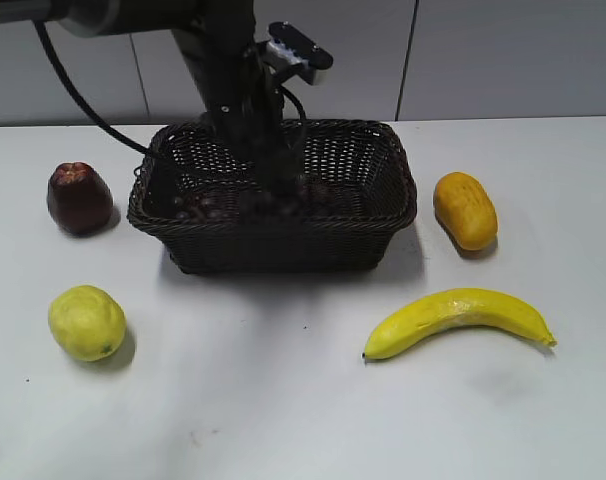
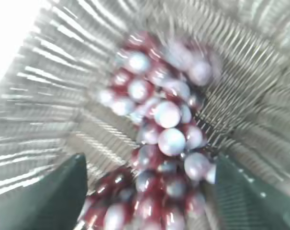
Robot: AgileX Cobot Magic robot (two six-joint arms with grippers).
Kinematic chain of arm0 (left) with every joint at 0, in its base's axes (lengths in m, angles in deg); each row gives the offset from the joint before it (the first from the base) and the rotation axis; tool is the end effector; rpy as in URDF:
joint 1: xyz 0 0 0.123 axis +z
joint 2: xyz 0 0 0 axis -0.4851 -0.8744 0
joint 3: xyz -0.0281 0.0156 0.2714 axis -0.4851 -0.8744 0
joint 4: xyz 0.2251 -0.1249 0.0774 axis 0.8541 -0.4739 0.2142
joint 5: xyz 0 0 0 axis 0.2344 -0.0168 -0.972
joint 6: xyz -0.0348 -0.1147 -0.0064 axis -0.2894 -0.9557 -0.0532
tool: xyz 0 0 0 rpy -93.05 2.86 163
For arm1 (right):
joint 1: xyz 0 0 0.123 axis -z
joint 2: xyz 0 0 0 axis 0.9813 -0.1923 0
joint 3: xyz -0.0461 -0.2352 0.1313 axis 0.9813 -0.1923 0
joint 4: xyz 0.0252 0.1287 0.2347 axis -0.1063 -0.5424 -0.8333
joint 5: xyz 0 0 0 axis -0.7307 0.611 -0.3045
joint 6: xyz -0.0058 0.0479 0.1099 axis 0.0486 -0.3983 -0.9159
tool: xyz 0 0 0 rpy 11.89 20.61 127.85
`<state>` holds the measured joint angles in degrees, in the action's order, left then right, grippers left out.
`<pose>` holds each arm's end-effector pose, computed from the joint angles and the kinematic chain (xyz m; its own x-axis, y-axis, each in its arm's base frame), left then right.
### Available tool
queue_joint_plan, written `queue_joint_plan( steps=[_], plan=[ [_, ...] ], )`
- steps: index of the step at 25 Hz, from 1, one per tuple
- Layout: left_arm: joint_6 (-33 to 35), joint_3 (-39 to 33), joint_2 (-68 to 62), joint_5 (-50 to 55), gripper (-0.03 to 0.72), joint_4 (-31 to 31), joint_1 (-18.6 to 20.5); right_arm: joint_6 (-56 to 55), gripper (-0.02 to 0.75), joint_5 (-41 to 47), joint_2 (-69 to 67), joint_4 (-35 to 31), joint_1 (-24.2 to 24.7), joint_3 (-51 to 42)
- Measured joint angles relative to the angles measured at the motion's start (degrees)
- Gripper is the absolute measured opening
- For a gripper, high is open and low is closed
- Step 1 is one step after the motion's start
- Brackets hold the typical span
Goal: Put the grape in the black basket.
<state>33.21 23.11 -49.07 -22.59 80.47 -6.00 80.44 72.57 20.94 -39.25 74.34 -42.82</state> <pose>0.3981 -0.2871 0.1695 -0.5108 0.7885 -0.3425 0.8222 0.5644 0.0733 0.0459 0.0143 0.2786 -0.4204 -0.0231 -0.9070 -0.1541 0.9870 0.0462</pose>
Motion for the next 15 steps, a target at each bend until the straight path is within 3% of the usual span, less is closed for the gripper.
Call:
queue_joint_plan(
  steps=[9,15],
  plan=[
    [-3.61,0.00,11.99,5.05,0.594,-0.10,0.29,0.00,0.585,0.00,0.00,0.00,0.00,0.00],
    [-11.50,0.06,19.64,10.33,0.594,0.01,5.33,0.00,0.585,0.00,0.00,0.00,0.00,0.00]
  ],
)
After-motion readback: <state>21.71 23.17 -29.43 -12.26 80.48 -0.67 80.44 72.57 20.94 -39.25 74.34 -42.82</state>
